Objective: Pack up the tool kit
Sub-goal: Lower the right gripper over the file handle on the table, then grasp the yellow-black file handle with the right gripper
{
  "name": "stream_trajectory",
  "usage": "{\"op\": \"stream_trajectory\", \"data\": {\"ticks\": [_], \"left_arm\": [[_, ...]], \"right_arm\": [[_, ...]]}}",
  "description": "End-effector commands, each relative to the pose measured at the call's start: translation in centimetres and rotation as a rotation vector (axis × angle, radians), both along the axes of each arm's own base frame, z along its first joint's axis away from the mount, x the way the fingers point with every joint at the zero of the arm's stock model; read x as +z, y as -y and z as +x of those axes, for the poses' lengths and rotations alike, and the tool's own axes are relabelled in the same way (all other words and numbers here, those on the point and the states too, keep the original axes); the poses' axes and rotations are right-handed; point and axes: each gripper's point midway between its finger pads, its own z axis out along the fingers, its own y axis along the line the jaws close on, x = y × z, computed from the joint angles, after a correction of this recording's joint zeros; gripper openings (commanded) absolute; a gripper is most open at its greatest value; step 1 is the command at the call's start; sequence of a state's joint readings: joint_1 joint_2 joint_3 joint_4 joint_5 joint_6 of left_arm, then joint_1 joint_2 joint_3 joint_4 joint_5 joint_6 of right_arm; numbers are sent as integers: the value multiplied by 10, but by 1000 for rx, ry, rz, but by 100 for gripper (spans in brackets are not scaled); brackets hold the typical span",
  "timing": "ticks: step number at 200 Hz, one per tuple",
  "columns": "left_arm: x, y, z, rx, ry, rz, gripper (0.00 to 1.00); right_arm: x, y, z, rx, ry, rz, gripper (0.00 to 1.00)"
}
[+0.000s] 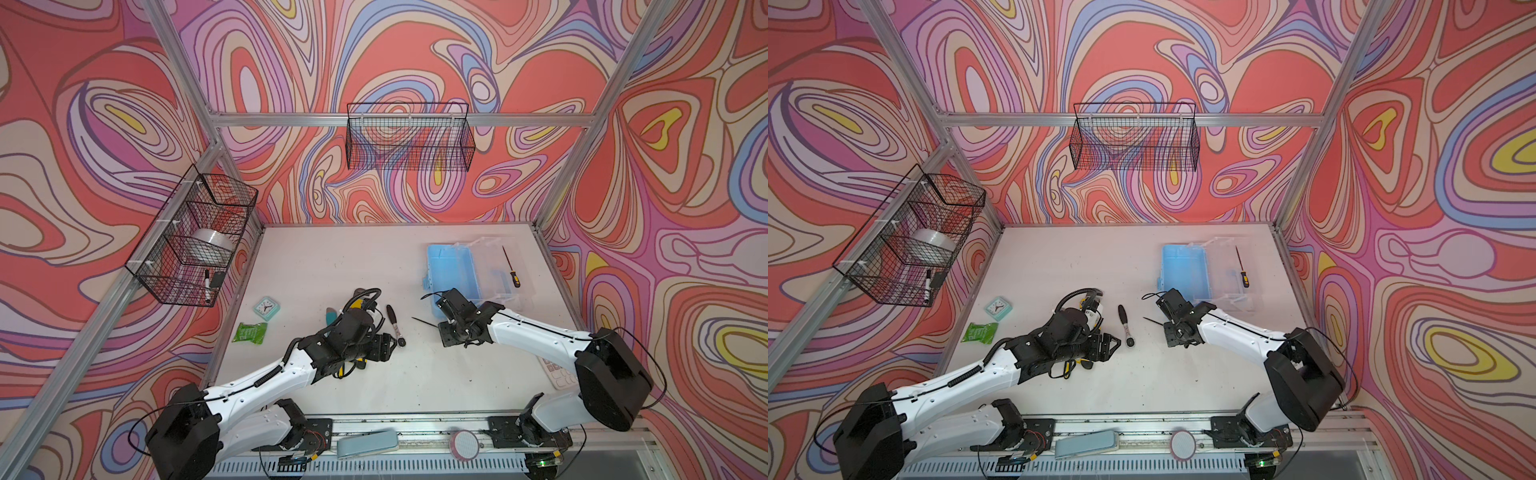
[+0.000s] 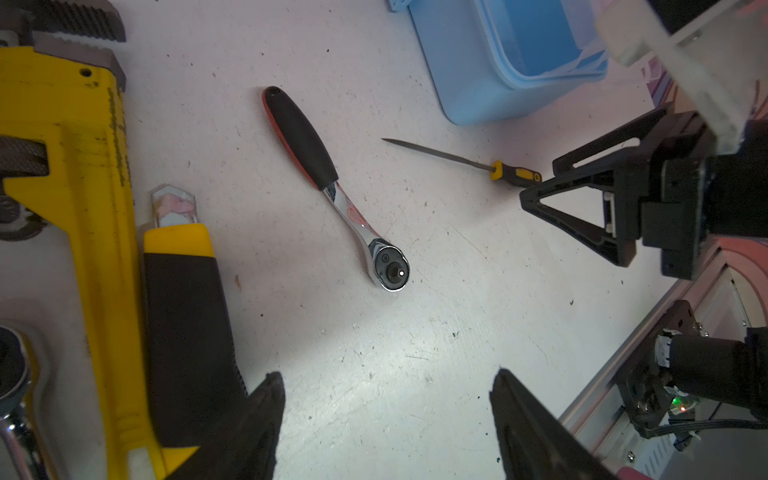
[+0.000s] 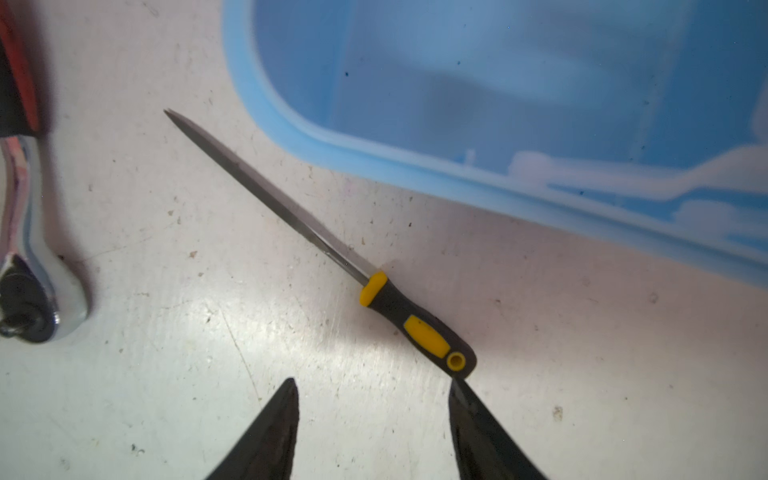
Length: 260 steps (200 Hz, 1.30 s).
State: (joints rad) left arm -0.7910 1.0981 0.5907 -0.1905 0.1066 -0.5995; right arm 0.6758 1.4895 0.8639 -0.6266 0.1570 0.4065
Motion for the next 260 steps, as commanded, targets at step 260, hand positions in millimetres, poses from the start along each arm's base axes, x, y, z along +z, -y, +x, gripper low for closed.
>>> {"op": "stream_trajectory", "data": {"ticks": [260], "left_arm": [[-9,-6,-3,15,-3,-14,80]], "right_arm": [[-25,-20,-15,13,-151,50,47]]}}
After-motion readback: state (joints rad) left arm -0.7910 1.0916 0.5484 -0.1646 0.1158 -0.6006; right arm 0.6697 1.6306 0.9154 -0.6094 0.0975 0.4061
